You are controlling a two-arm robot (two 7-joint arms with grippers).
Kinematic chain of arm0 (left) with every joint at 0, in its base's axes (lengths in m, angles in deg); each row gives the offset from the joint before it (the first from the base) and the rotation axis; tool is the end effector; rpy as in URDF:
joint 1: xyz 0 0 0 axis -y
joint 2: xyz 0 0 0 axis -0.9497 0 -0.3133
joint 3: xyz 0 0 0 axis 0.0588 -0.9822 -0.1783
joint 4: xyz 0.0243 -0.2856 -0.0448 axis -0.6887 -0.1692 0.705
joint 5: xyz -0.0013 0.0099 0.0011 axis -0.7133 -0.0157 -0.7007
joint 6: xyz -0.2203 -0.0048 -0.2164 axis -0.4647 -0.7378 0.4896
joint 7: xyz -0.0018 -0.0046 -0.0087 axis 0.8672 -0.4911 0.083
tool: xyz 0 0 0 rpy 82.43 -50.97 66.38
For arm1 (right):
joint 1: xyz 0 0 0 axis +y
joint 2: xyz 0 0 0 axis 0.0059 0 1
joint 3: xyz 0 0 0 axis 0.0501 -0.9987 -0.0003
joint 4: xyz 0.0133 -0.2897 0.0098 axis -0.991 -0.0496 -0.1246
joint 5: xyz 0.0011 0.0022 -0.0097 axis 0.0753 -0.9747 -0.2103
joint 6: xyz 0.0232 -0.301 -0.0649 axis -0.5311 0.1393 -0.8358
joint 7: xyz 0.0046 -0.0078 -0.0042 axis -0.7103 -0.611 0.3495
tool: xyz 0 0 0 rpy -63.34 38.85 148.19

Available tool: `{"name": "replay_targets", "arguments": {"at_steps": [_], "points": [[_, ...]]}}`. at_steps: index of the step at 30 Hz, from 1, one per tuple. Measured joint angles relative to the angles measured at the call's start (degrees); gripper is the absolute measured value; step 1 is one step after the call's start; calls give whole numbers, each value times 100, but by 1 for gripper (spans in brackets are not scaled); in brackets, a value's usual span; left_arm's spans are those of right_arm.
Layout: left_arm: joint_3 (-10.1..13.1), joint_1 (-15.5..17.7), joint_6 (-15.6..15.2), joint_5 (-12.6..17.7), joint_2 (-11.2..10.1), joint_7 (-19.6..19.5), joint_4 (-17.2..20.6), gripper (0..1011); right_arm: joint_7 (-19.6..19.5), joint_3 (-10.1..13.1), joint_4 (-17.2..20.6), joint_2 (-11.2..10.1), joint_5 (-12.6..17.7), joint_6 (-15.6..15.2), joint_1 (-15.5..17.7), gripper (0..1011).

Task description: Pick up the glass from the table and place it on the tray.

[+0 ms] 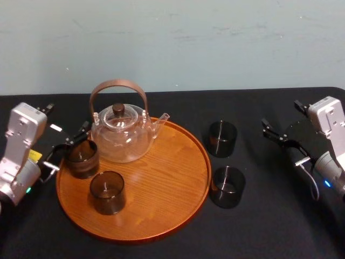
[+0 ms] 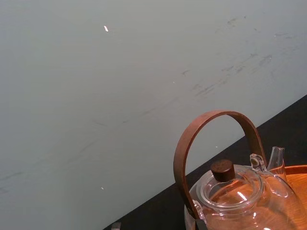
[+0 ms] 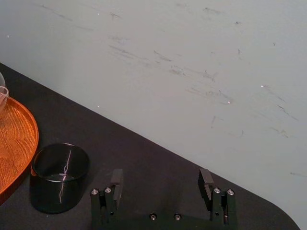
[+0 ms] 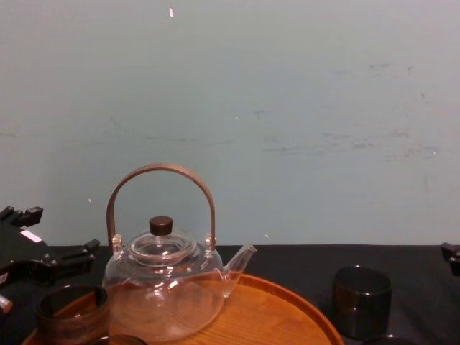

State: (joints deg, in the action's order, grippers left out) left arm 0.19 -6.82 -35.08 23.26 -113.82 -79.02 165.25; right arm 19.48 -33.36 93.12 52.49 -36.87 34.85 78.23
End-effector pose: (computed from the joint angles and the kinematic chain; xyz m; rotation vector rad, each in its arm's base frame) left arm 0.3582 0.0827 -0.3023 0.3044 -0.2849 1.2482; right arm 0.3580 -0.0826 -0.3022 -0.3044 -0.2848 -1.2479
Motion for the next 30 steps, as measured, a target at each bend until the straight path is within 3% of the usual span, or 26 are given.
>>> {"name": "replay_targets", "arguments": {"at_steps": [10, 16, 20, 30], "points": [[0, 0, 0, 0, 0, 0, 0, 1001, 0, 0, 0, 0, 0, 0, 0, 1002], [0, 0, 0, 0, 0, 0, 0, 1001, 169, 125, 35, 22, 95, -55, 37, 1003], [0, 0, 0, 0, 0, 0, 0, 1002, 369, 260, 203, -38, 278, -195, 132, 1002], [0, 0, 0, 0, 0, 0, 0, 1001, 1014, 743, 909, -454, 896, -594, 625, 1002]]}}
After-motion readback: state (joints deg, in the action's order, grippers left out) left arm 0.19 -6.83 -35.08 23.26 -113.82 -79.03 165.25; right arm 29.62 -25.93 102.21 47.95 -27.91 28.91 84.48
